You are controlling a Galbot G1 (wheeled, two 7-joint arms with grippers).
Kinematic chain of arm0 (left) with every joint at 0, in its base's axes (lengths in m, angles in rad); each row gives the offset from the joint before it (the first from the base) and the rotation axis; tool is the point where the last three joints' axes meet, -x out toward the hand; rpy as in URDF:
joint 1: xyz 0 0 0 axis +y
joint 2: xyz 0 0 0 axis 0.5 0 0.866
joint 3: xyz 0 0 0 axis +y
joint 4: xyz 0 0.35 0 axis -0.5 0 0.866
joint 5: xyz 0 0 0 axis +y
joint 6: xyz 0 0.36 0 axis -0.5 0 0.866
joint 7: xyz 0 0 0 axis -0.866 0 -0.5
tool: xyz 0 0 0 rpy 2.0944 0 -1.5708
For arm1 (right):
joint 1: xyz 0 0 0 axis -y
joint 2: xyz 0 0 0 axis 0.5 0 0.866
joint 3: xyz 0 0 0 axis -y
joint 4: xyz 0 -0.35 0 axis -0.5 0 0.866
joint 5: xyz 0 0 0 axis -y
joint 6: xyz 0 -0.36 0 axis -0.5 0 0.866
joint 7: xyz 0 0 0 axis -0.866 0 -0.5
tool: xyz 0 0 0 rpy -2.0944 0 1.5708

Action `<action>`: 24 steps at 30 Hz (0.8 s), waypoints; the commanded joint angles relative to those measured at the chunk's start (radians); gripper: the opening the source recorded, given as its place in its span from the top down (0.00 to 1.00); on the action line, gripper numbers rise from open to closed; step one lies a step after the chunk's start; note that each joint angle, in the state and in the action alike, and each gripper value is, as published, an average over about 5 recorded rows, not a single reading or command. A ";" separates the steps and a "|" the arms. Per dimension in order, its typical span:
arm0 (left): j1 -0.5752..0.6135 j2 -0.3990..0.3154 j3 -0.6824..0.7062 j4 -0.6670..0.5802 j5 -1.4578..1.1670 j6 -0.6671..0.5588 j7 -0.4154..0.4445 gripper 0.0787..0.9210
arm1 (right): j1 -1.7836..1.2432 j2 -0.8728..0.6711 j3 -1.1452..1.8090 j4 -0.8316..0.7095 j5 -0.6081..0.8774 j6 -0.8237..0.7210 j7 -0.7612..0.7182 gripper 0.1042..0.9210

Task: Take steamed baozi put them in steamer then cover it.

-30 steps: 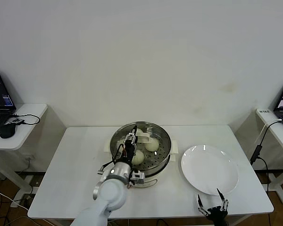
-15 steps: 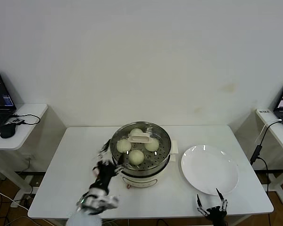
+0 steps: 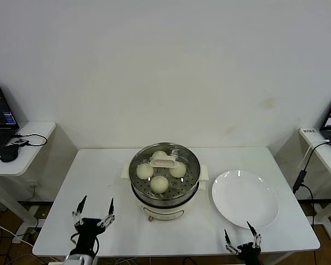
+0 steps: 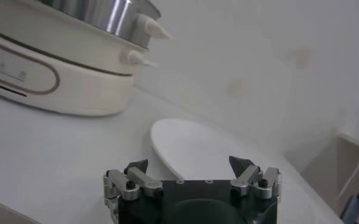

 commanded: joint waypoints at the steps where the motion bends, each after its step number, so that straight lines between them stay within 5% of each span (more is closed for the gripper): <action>1: 0.114 -0.040 -0.048 0.058 -0.303 -0.121 -0.029 0.12 | -0.059 -0.069 -0.019 0.150 0.206 -0.114 -0.063 0.12; 24: 0.123 -0.063 0.030 0.033 -0.320 -0.064 -0.010 0.12 | -0.039 -0.069 -0.055 0.171 0.272 -0.159 -0.054 0.12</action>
